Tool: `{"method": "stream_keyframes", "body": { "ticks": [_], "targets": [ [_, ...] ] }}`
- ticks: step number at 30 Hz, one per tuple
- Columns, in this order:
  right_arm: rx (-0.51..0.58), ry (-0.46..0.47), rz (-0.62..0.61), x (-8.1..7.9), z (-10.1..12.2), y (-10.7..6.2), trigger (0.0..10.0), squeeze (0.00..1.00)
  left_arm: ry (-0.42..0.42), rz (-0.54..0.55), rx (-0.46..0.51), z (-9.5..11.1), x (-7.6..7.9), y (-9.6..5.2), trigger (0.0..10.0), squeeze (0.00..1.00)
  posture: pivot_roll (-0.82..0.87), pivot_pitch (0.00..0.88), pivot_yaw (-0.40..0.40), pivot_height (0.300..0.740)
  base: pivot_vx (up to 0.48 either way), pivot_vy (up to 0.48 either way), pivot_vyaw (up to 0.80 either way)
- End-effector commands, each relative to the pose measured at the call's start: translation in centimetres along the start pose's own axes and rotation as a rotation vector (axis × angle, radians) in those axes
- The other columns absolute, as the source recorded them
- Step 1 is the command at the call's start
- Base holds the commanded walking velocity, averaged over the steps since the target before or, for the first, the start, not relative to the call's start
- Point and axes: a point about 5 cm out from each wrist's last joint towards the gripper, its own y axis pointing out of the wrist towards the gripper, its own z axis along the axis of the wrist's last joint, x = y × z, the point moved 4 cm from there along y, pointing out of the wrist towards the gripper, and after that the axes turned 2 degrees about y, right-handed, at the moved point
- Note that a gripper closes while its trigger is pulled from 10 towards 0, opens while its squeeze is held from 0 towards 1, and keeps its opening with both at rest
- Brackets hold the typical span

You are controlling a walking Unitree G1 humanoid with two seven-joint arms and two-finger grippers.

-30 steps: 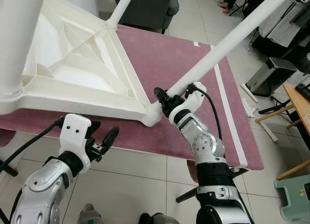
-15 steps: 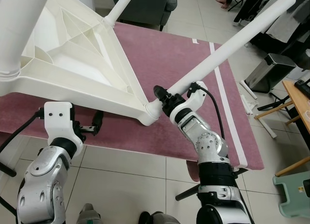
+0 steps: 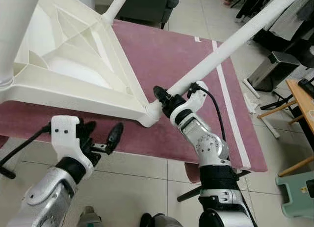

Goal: Building children table

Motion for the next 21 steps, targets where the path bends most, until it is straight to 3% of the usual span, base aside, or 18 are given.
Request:
{"method": "stream_keyframes", "body": {
  "ticks": [1, 3, 8, 13, 18, 21],
  "targets": [
    [-0.101, 0.153, 0.078, -2.9, -3.6, 0.6, 0.0, 0.00, -0.039, -0.239, 0.059, 0.9, 2.3, -0.4, 10.0, 0.00, 0.26, 0.138, -0.105, 0.740, 0.000, 0.000, 0.00],
    [-0.102, 0.155, 0.077, -2.8, -3.6, 0.6, 0.0, 0.00, -0.099, -0.159, 0.139, 2.1, 1.6, 0.4, 10.0, 0.00, 0.26, 0.138, -0.105, 0.740, 0.000, 0.000, 0.00],
    [-0.101, 0.159, 0.078, -2.8, -3.6, 0.6, 0.0, 0.00, -0.180, -0.029, 0.196, 2.8, 0.4, 1.3, 10.0, 0.00, 0.26, 0.138, -0.105, 0.740, 0.000, 0.000, 0.00],
    [-0.101, 0.159, 0.079, -2.8, -3.6, 0.5, 0.0, 0.00, -0.245, -0.005, 0.250, 3.6, 0.4, 1.5, 10.0, 0.00, 0.26, 0.138, -0.105, 0.740, 0.000, 0.000, 0.00],
    [-0.103, 0.157, 0.083, -2.9, -3.7, 0.5, 0.0, 0.00, -0.383, 0.043, 0.344, 4.9, 0.3, 1.6, 10.0, 0.00, 0.27, 0.139, -0.108, 0.740, 0.000, 0.000, 0.00],
    [-0.104, 0.158, 0.086, -2.9, -3.7, 0.5, 0.0, 0.00, -0.404, 0.061, 0.365, 5.3, 0.1, 1.7, 10.0, 0.00, 0.27, 0.139, -0.109, 0.740, 0.000, 0.000, 0.00]
  ]
}}
